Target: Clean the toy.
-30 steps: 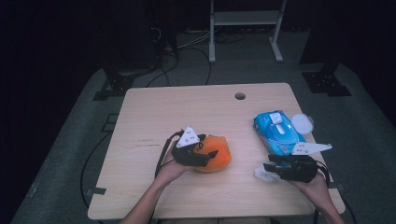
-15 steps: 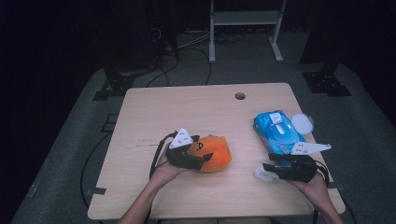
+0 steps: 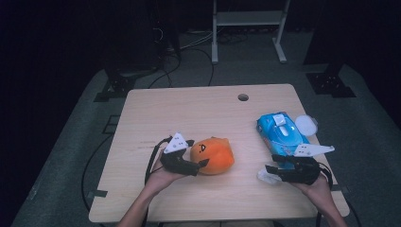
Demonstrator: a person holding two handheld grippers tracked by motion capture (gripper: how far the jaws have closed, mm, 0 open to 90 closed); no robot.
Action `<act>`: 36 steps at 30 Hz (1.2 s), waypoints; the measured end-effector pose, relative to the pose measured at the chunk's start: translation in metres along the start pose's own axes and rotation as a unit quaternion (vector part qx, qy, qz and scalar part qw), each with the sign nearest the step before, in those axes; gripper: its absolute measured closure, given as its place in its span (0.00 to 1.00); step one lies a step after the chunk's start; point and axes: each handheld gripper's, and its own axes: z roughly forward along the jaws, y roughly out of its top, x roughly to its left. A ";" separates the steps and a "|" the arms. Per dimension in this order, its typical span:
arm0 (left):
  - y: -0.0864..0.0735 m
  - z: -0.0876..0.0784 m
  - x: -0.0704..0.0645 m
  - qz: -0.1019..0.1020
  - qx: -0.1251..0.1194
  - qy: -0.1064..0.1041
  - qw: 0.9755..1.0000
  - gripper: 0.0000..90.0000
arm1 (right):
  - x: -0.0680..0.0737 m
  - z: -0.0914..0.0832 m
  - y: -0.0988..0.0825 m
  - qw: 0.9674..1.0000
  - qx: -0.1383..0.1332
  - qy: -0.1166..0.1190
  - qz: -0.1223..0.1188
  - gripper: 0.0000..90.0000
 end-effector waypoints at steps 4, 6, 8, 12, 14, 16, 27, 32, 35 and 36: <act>-0.004 -0.005 0.000 -0.002 0.002 0.001 1.000 0.13 | 0.000 0.000 0.000 1.000 0.001 -0.004 -0.002 0.47; -0.006 -0.008 0.001 -0.003 0.003 0.003 1.000 0.13 | 0.001 0.000 0.000 1.000 0.001 -0.004 -0.001 0.47; -0.009 -0.010 0.002 -0.005 0.003 0.007 1.000 0.13 | 0.001 0.001 0.000 1.000 0.002 -0.004 0.000 0.46; -0.014 -0.013 0.004 -0.010 0.006 0.010 1.000 0.12 | 0.001 0.001 0.000 1.000 0.002 -0.004 0.002 0.46; -0.016 -0.014 0.004 -0.012 0.006 0.011 1.000 0.12 | 0.000 0.002 0.000 1.000 0.004 -0.005 0.001 0.45; -0.018 -0.016 0.005 -0.013 0.006 0.011 1.000 0.12 | 0.000 0.002 0.000 1.000 0.004 -0.005 0.001 0.45; -0.028 -0.023 0.005 -0.020 0.013 0.016 1.000 0.12 | 0.001 0.002 -0.001 1.000 0.006 -0.005 -0.002 0.44; -0.033 -0.026 0.003 -0.021 0.018 0.017 0.999 0.11 | 0.001 0.002 -0.001 1.000 0.006 -0.006 -0.002 0.44; -0.037 -0.028 0.003 -0.025 0.020 0.020 0.999 0.11 | 0.001 0.002 -0.001 1.000 0.007 -0.006 -0.003 0.43; -0.037 -0.028 0.003 -0.025 0.020 0.020 0.999 0.11 | 0.001 0.002 -0.001 1.000 0.007 -0.006 -0.003 0.43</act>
